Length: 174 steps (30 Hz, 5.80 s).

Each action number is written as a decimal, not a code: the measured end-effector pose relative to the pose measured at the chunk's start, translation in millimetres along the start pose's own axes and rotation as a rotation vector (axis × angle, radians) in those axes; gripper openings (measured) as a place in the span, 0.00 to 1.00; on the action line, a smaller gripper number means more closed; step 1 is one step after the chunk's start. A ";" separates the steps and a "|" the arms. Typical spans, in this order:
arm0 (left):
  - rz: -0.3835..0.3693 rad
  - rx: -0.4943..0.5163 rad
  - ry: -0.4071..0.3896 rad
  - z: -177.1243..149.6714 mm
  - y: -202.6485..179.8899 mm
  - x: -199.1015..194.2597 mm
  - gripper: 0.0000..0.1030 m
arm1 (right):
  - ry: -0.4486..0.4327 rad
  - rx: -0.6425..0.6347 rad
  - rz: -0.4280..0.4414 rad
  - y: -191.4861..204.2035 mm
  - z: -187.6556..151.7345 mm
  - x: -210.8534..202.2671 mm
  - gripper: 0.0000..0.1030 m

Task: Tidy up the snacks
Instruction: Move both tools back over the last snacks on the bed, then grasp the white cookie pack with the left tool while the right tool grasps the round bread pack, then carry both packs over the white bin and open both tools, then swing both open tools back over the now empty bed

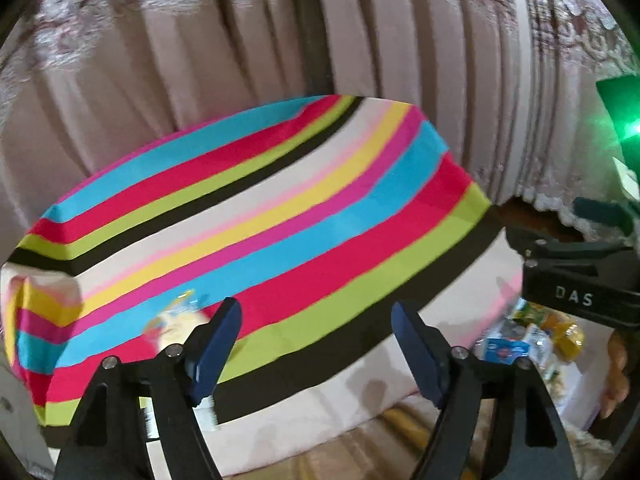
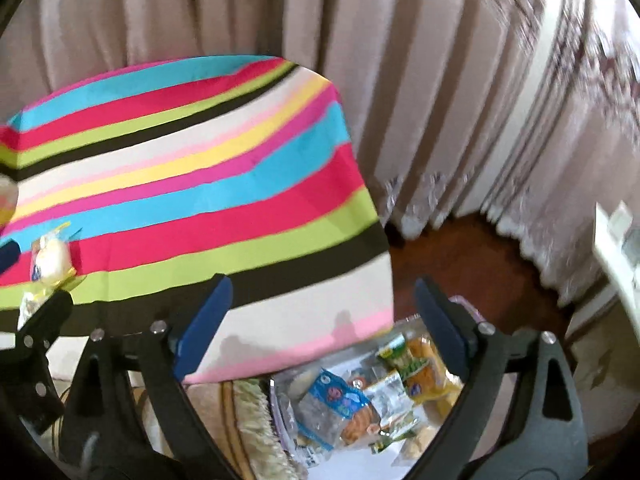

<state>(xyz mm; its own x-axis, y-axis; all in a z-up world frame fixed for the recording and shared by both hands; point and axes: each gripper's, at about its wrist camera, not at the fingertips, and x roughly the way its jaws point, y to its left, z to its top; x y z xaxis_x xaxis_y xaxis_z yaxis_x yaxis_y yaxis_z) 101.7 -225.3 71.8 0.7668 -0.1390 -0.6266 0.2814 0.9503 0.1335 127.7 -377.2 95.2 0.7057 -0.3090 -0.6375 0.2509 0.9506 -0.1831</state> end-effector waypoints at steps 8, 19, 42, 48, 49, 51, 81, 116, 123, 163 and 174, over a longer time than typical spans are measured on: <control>-0.078 -0.202 0.126 -21.0 70.2 10.6 0.76 | 0.011 -0.021 0.230 43.6 4.5 -2.6 0.91; -0.074 -0.599 0.355 -92.0 199.6 47.8 0.64 | 0.088 -0.145 0.459 127.8 -5.4 9.4 0.91; -0.100 -0.071 0.445 -77.1 171.4 74.8 0.66 | 0.212 -0.197 0.548 185.1 -10.7 32.6 0.91; -0.207 0.291 0.398 -68.4 150.2 74.6 0.70 | 0.258 -0.146 0.551 176.9 -10.2 43.8 0.91; -0.232 0.339 0.412 -67.2 149.0 80.4 0.71 | 0.258 -0.145 0.550 176.1 -9.8 44.1 0.91; -0.266 0.411 0.446 -64.9 146.5 93.8 0.71 | 0.254 -0.150 0.546 175.6 -8.7 43.6 0.91; -0.215 0.036 0.551 -80.7 187.5 94.0 0.51 | 0.238 -0.465 0.597 313.6 3.6 73.1 0.91; -0.114 -0.147 0.341 -47.2 151.1 40.9 0.51 | 0.213 -0.218 0.509 163.5 2.0 43.4 0.67; -0.170 -0.091 0.320 -30.2 114.8 44.2 0.51 | 0.209 -0.148 0.464 112.1 -1.3 40.5 0.67; -0.634 0.343 0.440 17.2 -171.9 68.4 0.55 | 0.306 0.313 0.004 -221.0 -90.1 57.4 0.68; -0.613 0.177 0.473 22.6 -136.2 73.4 0.68 | 0.301 0.296 0.016 -211.2 -84.3 55.4 0.77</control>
<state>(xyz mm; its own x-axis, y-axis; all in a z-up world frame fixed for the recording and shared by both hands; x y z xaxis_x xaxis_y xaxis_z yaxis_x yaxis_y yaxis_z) 132.6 -371.2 24.9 0.1302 -0.4525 -0.8822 0.6921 0.6786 -0.2459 57.9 -592.5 35.5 0.4969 -0.2296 -0.8369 0.4521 0.8917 0.0237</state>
